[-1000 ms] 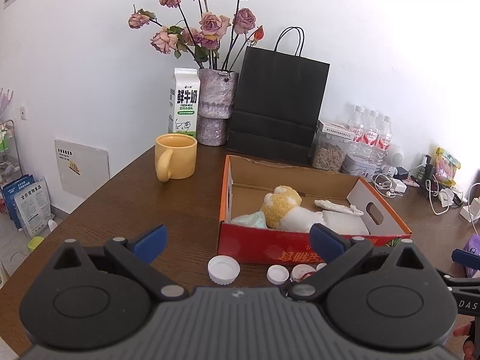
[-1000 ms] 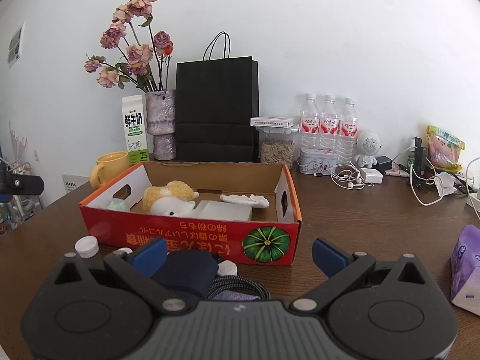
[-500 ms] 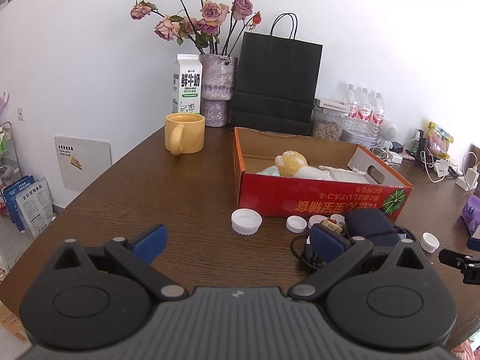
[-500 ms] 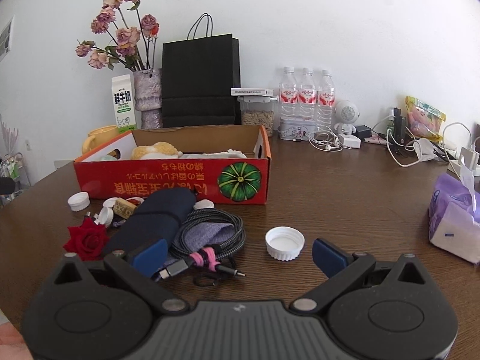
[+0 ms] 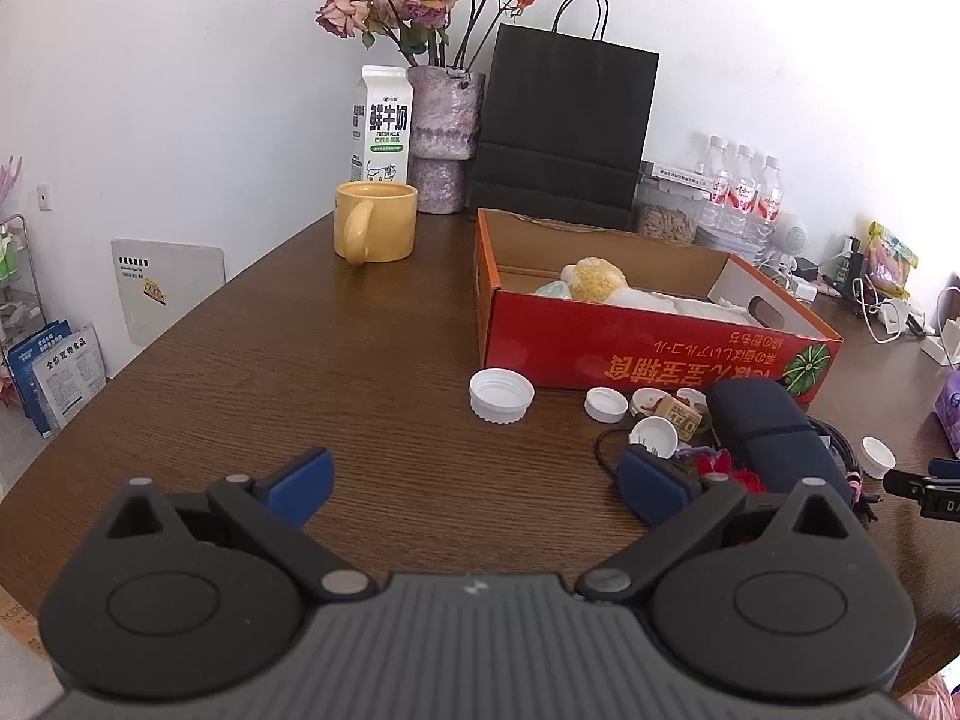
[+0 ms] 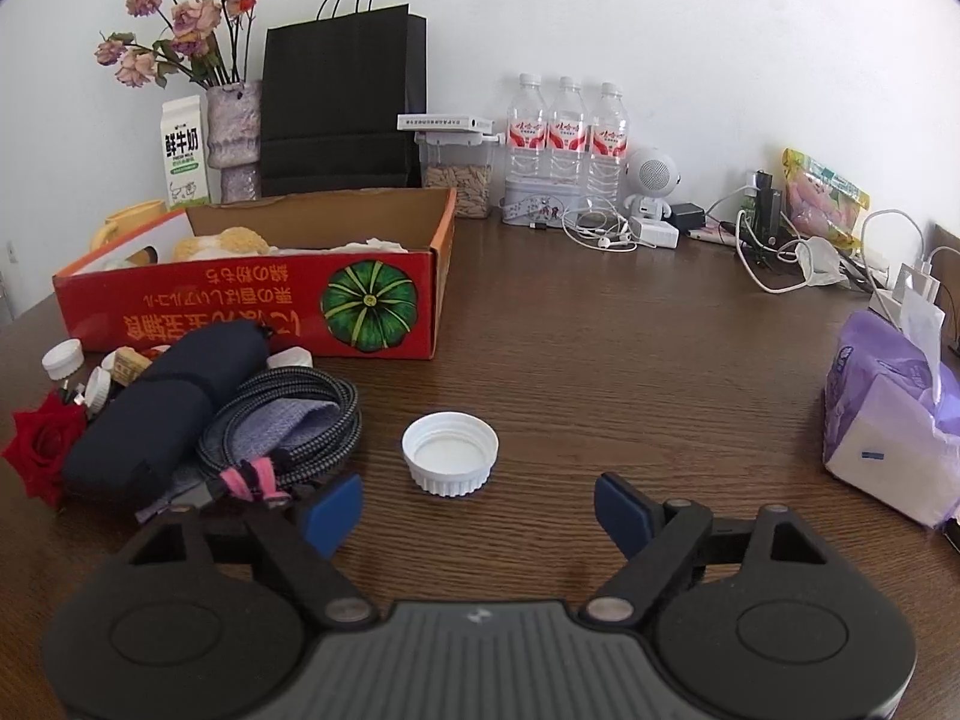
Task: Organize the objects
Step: 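Withdraw both tools from the box back toward the table, then grasp the white bottle cap with the right tool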
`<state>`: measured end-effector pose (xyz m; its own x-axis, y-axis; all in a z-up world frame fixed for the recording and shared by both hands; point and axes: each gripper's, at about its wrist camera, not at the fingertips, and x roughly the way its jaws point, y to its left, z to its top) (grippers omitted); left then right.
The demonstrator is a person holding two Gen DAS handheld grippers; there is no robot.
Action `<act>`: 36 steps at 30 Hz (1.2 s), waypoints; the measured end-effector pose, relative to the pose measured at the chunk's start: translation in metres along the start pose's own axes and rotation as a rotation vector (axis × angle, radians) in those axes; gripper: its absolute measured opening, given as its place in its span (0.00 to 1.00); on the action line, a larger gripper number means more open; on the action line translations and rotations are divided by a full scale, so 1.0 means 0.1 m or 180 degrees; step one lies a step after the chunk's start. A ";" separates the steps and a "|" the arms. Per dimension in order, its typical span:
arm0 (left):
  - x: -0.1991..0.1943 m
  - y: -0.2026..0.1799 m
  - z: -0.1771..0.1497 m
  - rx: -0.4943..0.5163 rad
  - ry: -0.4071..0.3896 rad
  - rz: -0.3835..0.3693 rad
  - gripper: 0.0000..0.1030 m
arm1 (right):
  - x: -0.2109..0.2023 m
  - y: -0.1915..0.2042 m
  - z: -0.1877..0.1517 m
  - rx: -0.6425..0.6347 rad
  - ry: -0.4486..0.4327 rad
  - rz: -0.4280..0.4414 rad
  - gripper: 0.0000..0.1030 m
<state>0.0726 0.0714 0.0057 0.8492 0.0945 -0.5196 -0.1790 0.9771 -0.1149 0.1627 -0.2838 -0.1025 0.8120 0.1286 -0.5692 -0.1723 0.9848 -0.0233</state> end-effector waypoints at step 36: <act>1.10 -0.29 0.24 0.0106 0.0224 0.0478 1.00 | 0.03 0.23 0.21 -0.0146 -0.0785 -0.0029 0.38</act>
<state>0.1830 0.0585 -0.0275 0.7771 0.2276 -0.5869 -0.2837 0.9589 -0.0038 0.1733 -0.2581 -0.0875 0.9242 0.1499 -0.3513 -0.1849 0.9804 -0.0679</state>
